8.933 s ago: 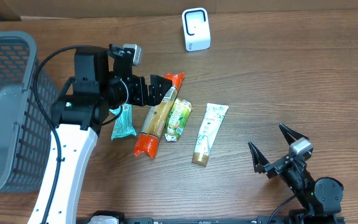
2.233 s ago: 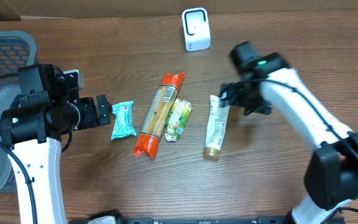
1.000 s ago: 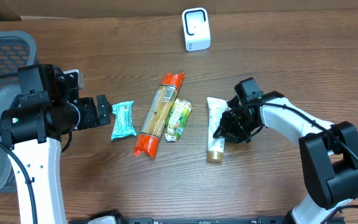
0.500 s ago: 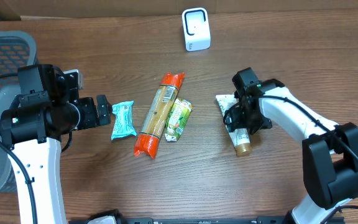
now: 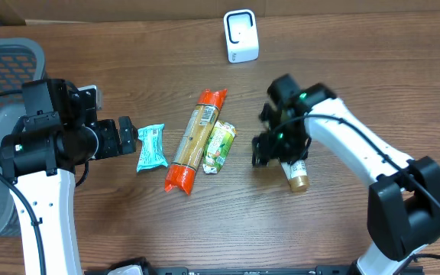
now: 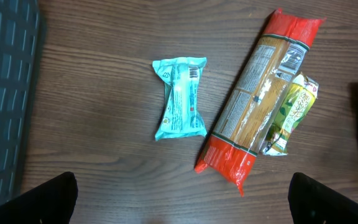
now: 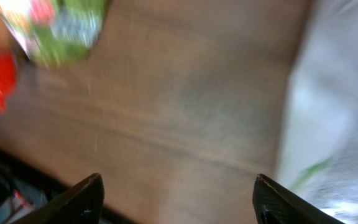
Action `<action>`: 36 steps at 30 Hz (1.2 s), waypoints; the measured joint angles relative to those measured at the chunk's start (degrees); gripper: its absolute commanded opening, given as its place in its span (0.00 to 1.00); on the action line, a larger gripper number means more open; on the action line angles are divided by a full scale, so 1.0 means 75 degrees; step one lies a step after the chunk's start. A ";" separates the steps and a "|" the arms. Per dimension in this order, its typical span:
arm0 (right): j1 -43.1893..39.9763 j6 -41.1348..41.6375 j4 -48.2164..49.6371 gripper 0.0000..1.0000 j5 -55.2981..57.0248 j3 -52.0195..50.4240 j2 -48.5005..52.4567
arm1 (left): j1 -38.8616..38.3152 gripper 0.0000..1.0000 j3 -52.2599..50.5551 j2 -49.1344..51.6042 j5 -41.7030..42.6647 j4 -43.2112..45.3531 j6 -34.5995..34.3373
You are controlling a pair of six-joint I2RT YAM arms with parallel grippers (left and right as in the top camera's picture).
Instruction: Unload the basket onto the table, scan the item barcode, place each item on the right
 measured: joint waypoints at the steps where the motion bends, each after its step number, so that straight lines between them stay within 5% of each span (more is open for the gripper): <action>1: 0.0052 0.0000 -0.0006 0.75 -0.0079 -0.0192 0.0000 | 0.0000 1.00 0.0000 0.0000 0.0000 0.0000 0.0000; 10: -0.0597 0.0953 -0.0020 0.75 0.1067 -0.1195 0.0003 | 0.0000 1.00 0.0000 0.0000 0.0000 0.0000 0.0000; 22: -0.2608 0.1545 0.1661 0.76 0.2853 -0.1201 0.0003 | 0.0000 0.99 0.0000 0.0000 0.0000 0.0003 0.0000; 29: -0.3366 0.1617 0.1871 0.75 0.1667 -0.1198 0.0003 | 0.0000 1.00 0.0000 0.0000 0.0000 0.0000 0.0000; 36: -0.3019 0.3235 0.2515 0.76 0.0638 -0.1198 0.0003 | 0.0000 1.00 0.0000 0.0000 0.0000 0.0000 0.0000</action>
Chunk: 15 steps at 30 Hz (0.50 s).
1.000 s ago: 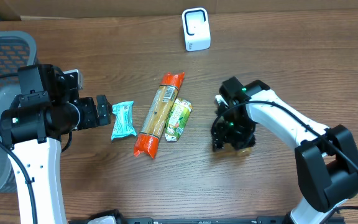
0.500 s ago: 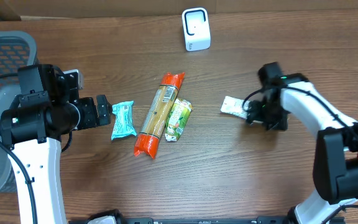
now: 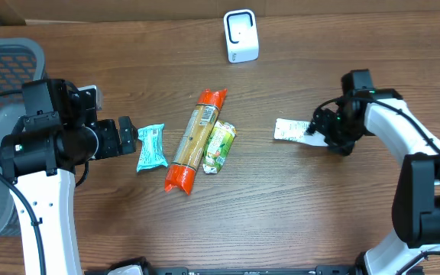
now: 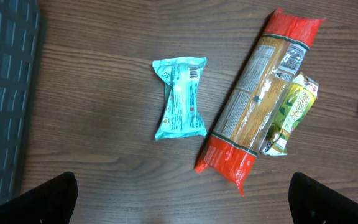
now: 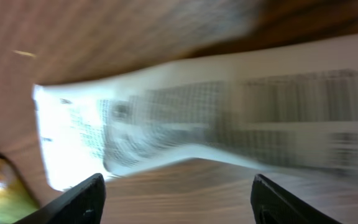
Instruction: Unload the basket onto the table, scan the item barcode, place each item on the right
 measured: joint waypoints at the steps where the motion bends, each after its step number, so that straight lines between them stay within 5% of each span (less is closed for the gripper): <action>1: 0.0128 0.0370 0.0187 0.76 0.0029 0.0000 0.0000 | 0.0000 1.00 0.0000 0.0000 0.0000 0.0000 0.0000; 11: 0.1259 0.3383 0.1233 0.76 0.1396 -0.0490 -0.0003 | 0.0000 1.00 0.0000 0.0000 0.0000 0.0000 0.0000; 14: 0.1425 0.3821 0.1460 0.67 0.1652 -0.0682 -0.0023 | 0.0000 1.00 0.0000 0.0000 0.0000 0.0000 0.0000; 15: 0.1469 0.3899 0.1498 0.52 0.1705 -0.0691 -0.0035 | 0.0000 1.00 0.0000 0.0000 0.0000 0.0000 0.0000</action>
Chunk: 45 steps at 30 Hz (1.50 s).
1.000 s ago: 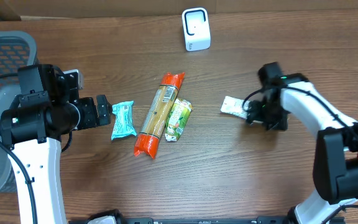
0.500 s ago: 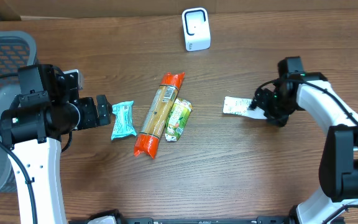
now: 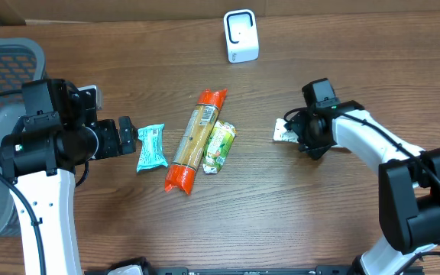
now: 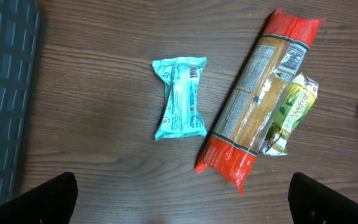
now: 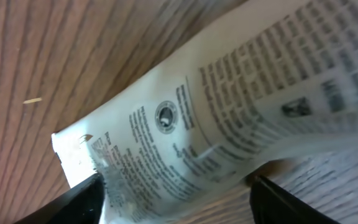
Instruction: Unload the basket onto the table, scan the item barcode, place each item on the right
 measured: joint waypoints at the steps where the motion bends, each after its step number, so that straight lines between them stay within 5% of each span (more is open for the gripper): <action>1: 0.0006 0.0026 0.0015 0.45 0.0015 -0.0003 -0.0003 | 0.0000 1.00 0.0000 0.0000 -0.0003 0.0003 0.0000; 9: -0.0015 -0.1705 0.0224 0.10 -0.0673 -0.0038 -0.0058 | 0.0000 0.99 0.0000 0.0000 0.0000 -0.0003 0.0000; 13: -0.0003 -0.3660 -0.0198 0.09 -0.1495 -0.0041 -0.0058 | 0.0000 0.99 0.0000 0.0000 0.0000 0.0000 0.0000; 17: 0.0134 -0.5590 -0.1448 0.18 -0.1597 -0.0076 -0.0058 | 0.0000 1.00 0.0000 0.0000 -0.0003 0.0003 0.0000; 25: -0.0149 -0.6175 -0.1649 0.33 -0.1746 -0.0119 -0.0117 | 0.0000 0.99 0.0000 0.0000 -0.0003 0.0000 0.0000; 28: -0.0475 -0.5896 -0.1504 0.44 -0.1953 -0.0119 -0.0519 | 0.0000 0.99 0.0000 0.0000 -0.0003 0.0003 0.0000; 32: -0.0901 -0.5129 -0.1131 0.79 -0.1996 -0.0119 -0.1603 | 0.0000 1.00 0.0000 0.0000 0.0000 0.0000 0.0000; 34: -0.1037 -0.4686 -0.0828 0.88 -0.1897 -0.0111 -0.1999 | 0.0000 1.00 0.0000 0.0000 -0.0003 0.0003 0.0000; 45: -0.1003 -0.2308 0.0408 0.90 -0.0128 -0.0087 -0.1064 | 0.0000 1.00 0.0000 0.0000 -0.0003 0.0000 0.0000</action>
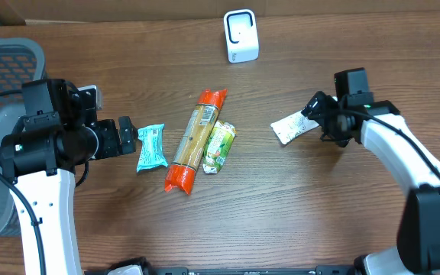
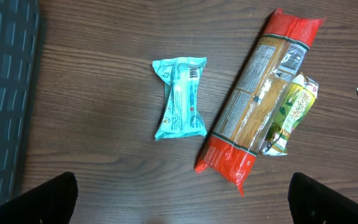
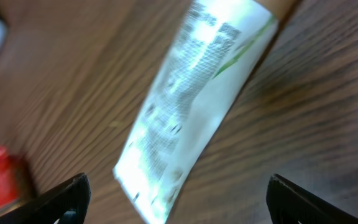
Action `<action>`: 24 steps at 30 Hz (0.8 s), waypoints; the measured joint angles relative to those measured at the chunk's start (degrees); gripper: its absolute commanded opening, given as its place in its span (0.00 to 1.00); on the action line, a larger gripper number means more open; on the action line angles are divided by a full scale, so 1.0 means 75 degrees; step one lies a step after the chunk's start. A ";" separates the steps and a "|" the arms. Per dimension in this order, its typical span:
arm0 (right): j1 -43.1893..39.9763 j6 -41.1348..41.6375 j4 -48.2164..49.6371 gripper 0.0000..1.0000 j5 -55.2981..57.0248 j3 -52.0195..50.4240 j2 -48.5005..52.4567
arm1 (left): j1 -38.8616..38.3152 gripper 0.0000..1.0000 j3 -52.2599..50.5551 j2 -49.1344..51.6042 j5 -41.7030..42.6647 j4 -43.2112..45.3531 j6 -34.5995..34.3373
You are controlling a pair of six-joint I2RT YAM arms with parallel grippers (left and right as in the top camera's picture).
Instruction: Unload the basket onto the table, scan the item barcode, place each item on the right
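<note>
A white tube with a tan cap [image 3: 197, 99] lies slanted on the wooden table [image 1: 296, 214], right of centre [image 1: 291, 127]. Printed text faces up. My right gripper [image 3: 179, 208] is open, its fingers wide apart at the bottom corners of the right wrist view, and the tube is apart from them. Seen from overhead, that gripper [image 1: 321, 117] sits at the tube's right end. The white scanner [image 1: 241, 36] stands at the back edge. My left gripper [image 2: 182, 208] hangs open above bare wood, near a teal packet [image 2: 180, 98].
A long red-ended pasta packet [image 1: 195, 140] and a small green pouch [image 1: 221, 147] lie side by side mid-table. The teal packet [image 1: 150, 147] lies left of them. A grey basket stands at the far left.
My right gripper has drawn back to the right and its fingers stand wider apart. The tube, which filled the right wrist view, now lies farther off and tilted. The left arm is unmoved.
My right gripper was first over the tube just right of the green pouch, cap toward the front. Then the tube lay farther back and right, level, close between the fingers. Then the gripper pressed in at its right end. Now the tube lies free and slanted.
</note>
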 measured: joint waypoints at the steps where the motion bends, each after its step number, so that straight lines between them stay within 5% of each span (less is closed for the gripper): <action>1: 0.0000 0.0070 0.0131 0.90 0.0093 -0.0003 0.0230 | 0.0000 0.99 0.0000 0.0000 0.0000 0.0000 0.0000; 7: -0.0003 0.0114 0.0933 0.77 0.0154 0.0012 0.1241 | 0.0000 1.00 0.0000 0.0000 0.0000 0.0003 0.0000; 15: -0.0006 -0.0810 0.1204 0.43 -0.0160 0.0061 0.1448 | 0.0000 0.99 0.0000 0.0000 0.0000 0.0000 0.0000; 19: -0.0009 -0.1824 0.1058 0.45 -0.0586 0.0093 0.1463 | 0.0000 1.00 0.0000 0.0000 0.0003 0.0000 0.0000; 24: 0.0096 -0.3905 0.0507 0.64 -0.1743 0.0137 0.1492 | 0.0000 0.99 0.0000 0.0000 0.0003 0.0000 0.0000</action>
